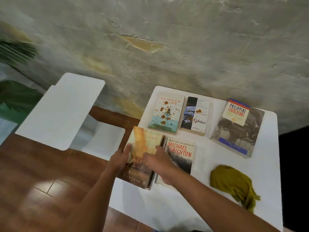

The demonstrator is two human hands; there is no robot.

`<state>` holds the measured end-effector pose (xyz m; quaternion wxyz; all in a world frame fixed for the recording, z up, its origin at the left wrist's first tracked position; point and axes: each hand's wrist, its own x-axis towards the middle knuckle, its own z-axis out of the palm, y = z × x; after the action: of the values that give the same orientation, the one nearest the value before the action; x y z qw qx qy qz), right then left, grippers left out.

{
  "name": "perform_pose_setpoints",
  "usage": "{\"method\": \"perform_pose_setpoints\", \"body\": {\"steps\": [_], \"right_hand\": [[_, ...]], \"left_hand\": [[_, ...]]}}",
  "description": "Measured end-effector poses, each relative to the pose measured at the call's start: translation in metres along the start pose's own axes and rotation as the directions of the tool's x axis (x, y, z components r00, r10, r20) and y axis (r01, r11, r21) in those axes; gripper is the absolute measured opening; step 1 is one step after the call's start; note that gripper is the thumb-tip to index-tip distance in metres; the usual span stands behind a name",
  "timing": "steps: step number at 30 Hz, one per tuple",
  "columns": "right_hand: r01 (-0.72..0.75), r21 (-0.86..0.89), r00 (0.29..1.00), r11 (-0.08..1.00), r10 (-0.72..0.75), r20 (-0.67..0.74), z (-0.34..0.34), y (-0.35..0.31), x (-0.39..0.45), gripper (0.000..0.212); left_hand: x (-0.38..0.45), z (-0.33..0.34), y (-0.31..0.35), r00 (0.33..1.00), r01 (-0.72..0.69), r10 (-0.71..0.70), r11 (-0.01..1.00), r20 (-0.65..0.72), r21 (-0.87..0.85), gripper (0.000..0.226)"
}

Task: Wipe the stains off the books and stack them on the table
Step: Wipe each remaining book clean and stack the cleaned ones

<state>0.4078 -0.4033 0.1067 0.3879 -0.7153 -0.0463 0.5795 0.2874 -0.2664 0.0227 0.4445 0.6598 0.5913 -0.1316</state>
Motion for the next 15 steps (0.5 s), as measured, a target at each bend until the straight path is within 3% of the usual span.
{"method": "perform_pose_setpoints", "body": {"steps": [5, 8, 10, 12, 15], "right_hand": [[-0.151, 0.136, 0.984, 0.979, 0.162, -0.071, 0.025, 0.003, 0.027, 0.067], [-0.257, 0.246, 0.96, 0.935, 0.276, -0.045, 0.03, 0.0, 0.03, 0.051], [-0.274, 0.286, 0.951, 0.918, 0.303, -0.064, 0.034, 0.002, 0.031, 0.044], [-0.268, 0.302, 0.942, 0.915, 0.315, -0.116, 0.038, 0.006, 0.033, 0.051], [-0.274, 0.302, 0.935, 0.913, 0.327, -0.137, 0.04, 0.006, 0.03, 0.041]], "left_hand": [[0.003, 0.0, -0.009, 1.0, 0.008, -0.009, 1.0, 0.029, 0.029, 0.107], [0.003, 0.004, -0.007, 0.999, 0.029, -0.029, 0.999, 0.034, -0.014, 0.111], [0.0, 0.005, -0.004, 0.999, 0.045, -0.044, 0.998, 0.022, -0.05, 0.099], [-0.001, 0.005, -0.003, 0.999, 0.051, -0.051, 0.996, -0.001, -0.069, 0.09], [-0.001, -0.002, -0.002, 0.992, 0.109, -0.094, 0.974, 0.081, -0.198, 0.088]]}}
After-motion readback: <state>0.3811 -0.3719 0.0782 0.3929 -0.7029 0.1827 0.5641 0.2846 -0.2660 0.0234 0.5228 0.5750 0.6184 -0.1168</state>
